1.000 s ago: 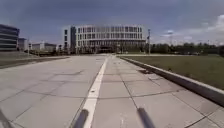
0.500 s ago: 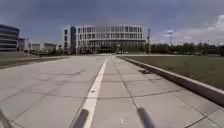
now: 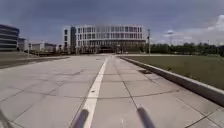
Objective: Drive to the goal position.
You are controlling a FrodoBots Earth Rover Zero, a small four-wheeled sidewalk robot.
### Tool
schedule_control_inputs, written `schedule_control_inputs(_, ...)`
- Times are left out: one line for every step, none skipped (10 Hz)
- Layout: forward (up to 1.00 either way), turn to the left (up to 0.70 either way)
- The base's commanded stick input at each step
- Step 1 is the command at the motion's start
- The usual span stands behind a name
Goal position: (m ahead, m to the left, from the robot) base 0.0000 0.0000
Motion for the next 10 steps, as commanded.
schedule_control_inputs(0.07, 0.0)
schedule_control_inputs(0.07, 0.0)
schedule_control_inputs(0.07, 0.0)
schedule_control_inputs(0.07, 0.0)
schedule_control_inputs(0.07, 0.0)
schedule_control_inputs(0.07, 0.0)
schedule_control_inputs(0.07, 0.0)
schedule_control_inputs(0.07, 0.0)
schedule_control_inputs(0.07, 0.0)
schedule_control_inputs(0.07, 0.0)
